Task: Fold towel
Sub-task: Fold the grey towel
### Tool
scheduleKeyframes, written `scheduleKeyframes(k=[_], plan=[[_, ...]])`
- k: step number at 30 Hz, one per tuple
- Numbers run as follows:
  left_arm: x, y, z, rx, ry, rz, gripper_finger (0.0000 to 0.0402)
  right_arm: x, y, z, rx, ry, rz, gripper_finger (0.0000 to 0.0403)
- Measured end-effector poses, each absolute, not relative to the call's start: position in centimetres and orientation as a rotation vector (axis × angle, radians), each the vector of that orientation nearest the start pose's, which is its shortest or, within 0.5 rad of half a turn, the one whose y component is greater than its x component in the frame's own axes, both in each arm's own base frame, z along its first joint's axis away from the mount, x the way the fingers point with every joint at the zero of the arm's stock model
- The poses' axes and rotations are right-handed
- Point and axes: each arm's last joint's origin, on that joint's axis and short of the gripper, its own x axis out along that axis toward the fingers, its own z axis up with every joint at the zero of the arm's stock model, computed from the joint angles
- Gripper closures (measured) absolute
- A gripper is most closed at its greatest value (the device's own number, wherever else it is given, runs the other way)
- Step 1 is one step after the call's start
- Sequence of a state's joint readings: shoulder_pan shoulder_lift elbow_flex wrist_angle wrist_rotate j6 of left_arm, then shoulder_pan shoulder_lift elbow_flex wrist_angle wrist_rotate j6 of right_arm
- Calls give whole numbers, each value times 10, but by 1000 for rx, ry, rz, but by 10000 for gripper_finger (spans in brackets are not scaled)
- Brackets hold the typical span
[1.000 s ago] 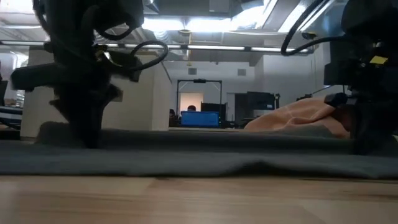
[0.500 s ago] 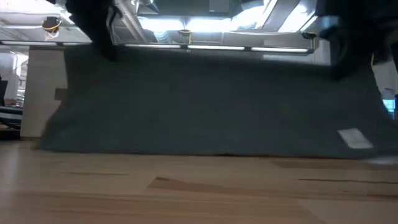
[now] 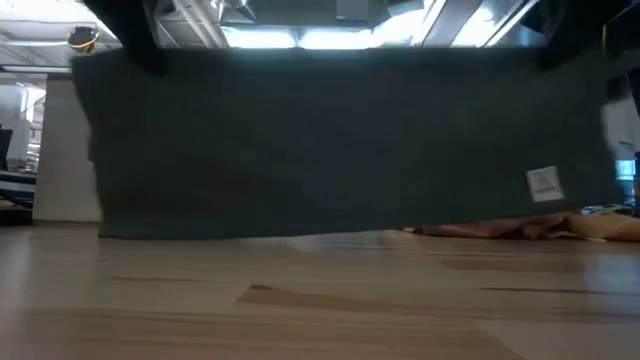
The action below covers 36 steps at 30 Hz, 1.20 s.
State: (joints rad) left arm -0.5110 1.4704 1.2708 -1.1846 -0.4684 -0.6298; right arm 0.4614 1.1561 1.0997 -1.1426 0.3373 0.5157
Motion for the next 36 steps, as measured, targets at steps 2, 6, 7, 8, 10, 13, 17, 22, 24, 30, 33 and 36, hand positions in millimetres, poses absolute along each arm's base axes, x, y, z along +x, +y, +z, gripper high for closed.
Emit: scheduleKeyframes(k=[2,6,7,8,10,13,17,22,24,30,33,36], plan=[[234,-130,293,9,1127,278,397,177,89,304,82,1094,-114,402],[231,-156,310,-166,1074,144,397,171,115,307,206,1074,12,402],[232,-163,312,-209,1061,91,397,169,122,306,226,1060,47,402],[232,-168,312,-241,1053,47,397,168,129,304,238,1045,87,402],[232,-176,310,-254,1027,-13,397,167,141,298,264,1001,150,402],[231,-181,292,-249,1030,-24,396,164,152,275,293,973,177,402],[224,-172,251,-234,1089,84,396,157,149,226,346,1009,99,402],[220,-146,213,-127,1086,272,396,152,126,185,295,1027,-75,392],[221,-137,203,-84,1085,309,396,153,118,179,253,1023,-119,385],[225,-116,188,-45,1110,341,390,159,102,174,195,1041,-174,359],[228,-107,187,-50,1122,370,362,161,97,173,196,1055,-202,324],[226,-99,191,-38,1177,376,318,160,91,176,186,1113,-233,277]])
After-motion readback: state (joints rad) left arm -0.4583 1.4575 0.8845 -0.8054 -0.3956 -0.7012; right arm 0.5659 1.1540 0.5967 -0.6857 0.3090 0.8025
